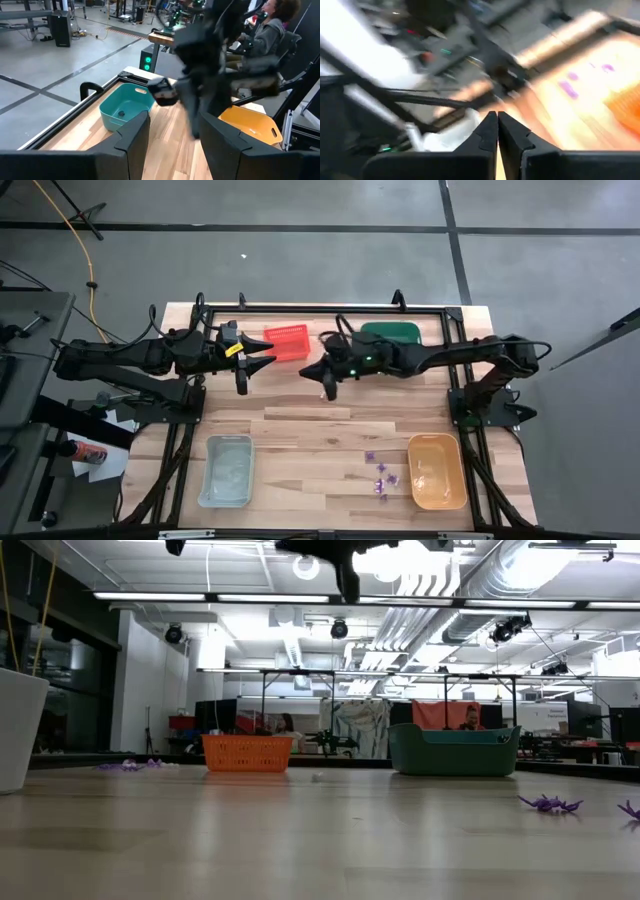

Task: Sort Halloween decoration
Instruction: Put the white bone toy into the yellow bin

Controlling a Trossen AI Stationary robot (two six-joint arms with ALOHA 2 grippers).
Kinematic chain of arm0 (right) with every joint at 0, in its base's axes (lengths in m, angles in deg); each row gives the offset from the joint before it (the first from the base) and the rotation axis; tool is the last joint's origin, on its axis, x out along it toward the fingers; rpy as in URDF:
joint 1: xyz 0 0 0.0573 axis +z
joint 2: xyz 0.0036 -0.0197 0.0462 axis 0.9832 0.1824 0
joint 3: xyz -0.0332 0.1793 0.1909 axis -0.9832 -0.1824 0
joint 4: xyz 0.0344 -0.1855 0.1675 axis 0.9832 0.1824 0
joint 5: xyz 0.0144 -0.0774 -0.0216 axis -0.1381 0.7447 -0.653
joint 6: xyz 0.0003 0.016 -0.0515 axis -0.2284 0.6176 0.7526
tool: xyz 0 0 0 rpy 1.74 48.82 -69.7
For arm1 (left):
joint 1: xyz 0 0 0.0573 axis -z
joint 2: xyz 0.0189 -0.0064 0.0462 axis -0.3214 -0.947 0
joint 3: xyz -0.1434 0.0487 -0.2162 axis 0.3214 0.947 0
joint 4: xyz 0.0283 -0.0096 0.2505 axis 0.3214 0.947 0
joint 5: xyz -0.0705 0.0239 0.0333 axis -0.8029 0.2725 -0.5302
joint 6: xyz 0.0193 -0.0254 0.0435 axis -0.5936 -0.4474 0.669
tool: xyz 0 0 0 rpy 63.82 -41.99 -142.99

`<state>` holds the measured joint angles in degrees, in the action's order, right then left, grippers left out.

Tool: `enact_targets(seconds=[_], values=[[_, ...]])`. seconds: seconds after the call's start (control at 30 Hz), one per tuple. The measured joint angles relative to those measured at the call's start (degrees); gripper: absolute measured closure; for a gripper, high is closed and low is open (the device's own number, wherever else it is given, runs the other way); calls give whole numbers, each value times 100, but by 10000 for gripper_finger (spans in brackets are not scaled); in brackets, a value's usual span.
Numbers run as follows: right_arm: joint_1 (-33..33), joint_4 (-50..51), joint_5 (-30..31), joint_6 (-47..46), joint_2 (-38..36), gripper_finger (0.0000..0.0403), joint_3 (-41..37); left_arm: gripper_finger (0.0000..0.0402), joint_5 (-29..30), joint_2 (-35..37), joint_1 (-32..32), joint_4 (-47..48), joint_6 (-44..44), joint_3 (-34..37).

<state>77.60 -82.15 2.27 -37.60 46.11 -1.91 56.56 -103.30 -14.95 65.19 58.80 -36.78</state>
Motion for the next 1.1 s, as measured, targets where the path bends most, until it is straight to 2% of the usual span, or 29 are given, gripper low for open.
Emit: enact_targets(seconds=[0.17,0.27,0.37,0.47,0.57,0.77,1.1], values=[[22,2327,401,140,699,339,1169,245,0,-2,-2,2,-36,0],[105,3926,1144,126,1365,296,2098,245,-1,-2,-1,1,-37,0],[144,5324,2056,-889,2048,258,2851,245,0,-2,-2,0,-40,0],[62,6327,2210,-2345,2646,229,3446,245,-12,-2,-2,-2,-48,0],[-54,6669,1882,-2869,3115,214,3772,245,-36,-2,-2,-1,-49,0],[-118,6565,1384,-3567,3670,210,3837,245,-56,-2,-2,4,-49,0],[4,6603,1305,-4540,4040,210,3839,245,-909,-2,1,359,-41,0]])
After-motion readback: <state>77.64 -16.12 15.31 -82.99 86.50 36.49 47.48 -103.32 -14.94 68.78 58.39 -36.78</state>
